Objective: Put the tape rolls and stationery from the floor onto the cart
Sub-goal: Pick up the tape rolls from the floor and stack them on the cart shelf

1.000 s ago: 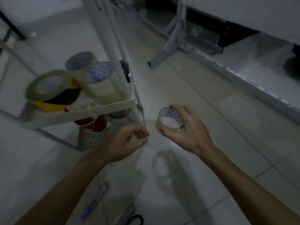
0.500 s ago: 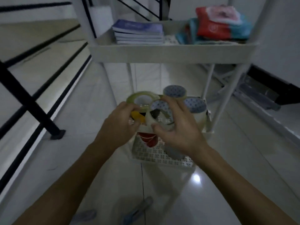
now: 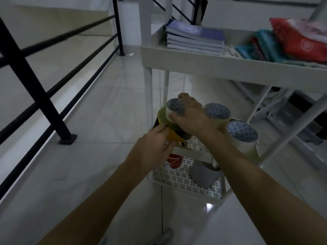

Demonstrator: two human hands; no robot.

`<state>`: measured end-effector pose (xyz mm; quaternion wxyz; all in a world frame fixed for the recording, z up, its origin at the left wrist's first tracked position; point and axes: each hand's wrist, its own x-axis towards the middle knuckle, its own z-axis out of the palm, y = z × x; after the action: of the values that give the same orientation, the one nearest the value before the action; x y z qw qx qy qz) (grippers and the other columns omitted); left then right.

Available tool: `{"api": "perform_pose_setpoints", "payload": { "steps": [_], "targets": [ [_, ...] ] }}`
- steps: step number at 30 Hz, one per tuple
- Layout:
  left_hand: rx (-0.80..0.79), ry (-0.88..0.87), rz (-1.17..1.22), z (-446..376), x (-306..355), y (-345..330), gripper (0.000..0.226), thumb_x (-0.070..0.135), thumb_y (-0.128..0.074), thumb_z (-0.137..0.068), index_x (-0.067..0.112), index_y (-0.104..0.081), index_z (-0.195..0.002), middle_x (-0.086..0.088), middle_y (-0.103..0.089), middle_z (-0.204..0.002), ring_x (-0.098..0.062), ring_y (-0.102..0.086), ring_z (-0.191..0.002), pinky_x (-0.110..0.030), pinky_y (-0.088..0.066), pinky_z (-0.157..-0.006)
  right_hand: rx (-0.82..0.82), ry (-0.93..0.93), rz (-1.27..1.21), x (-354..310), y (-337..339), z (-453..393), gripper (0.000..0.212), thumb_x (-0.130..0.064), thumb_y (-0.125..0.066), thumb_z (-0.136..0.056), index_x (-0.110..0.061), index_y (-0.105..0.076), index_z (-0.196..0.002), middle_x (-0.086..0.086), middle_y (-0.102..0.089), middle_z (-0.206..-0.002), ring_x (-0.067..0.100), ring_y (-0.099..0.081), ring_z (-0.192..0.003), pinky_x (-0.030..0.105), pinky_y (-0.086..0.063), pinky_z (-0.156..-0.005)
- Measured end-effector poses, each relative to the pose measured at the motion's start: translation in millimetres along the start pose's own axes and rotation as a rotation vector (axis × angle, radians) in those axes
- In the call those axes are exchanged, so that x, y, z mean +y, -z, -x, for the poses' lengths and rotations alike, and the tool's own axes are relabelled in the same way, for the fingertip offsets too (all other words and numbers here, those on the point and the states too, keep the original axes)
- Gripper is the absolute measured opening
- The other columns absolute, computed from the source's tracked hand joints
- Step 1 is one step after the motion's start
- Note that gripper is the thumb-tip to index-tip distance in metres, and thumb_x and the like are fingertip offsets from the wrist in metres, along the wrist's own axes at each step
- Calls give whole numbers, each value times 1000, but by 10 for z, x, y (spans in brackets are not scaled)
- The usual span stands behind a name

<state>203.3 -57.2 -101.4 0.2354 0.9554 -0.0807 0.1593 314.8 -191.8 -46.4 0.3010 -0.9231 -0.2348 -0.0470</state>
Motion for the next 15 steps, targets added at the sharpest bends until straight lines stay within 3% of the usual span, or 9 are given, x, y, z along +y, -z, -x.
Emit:
{"api": "perform_pose_setpoints", "payload": {
  "steps": [4,7,11,15],
  "targets": [
    [8,-46,-4,85,-78,-13,33,32,-52,-96,5,-71,-101,-8,-61,-139,-29,-70,-105,-43,-60,-82,6,-12,-26,12,1,-19,65,-41,-69,-91,-21,-38,-145,9,-50,-141,27,-50,-126,29,-38,-88],
    [21,-78,40,122,-71,2,24,21,-63,-96,3,-72,-108,-10,-60,-142,-30,-68,-112,-43,-58,-88,33,-10,-51,28,-5,31,63,-40,-69,-92,-19,-39,-143,9,-49,-140,25,-49,-124,28,-37,-87],
    [21,-128,111,148,-65,16,30,20,-65,-94,10,-71,-122,-3,-57,-145,-22,-62,-124,-35,-53,-101,63,2,-84,-10,-42,49,58,-37,-72,-90,-18,-42,-136,8,-48,-136,14,-43,-108,28,-36,-82],
    [26,-94,140,146,-77,14,29,19,-65,-95,11,-72,-122,-2,-60,-141,-18,-59,-127,-29,-50,-105,33,2,-57,-27,-40,17,61,-37,-73,-89,-18,-41,-137,8,-46,-139,26,-50,-122,31,-39,-85]
  ]
}}
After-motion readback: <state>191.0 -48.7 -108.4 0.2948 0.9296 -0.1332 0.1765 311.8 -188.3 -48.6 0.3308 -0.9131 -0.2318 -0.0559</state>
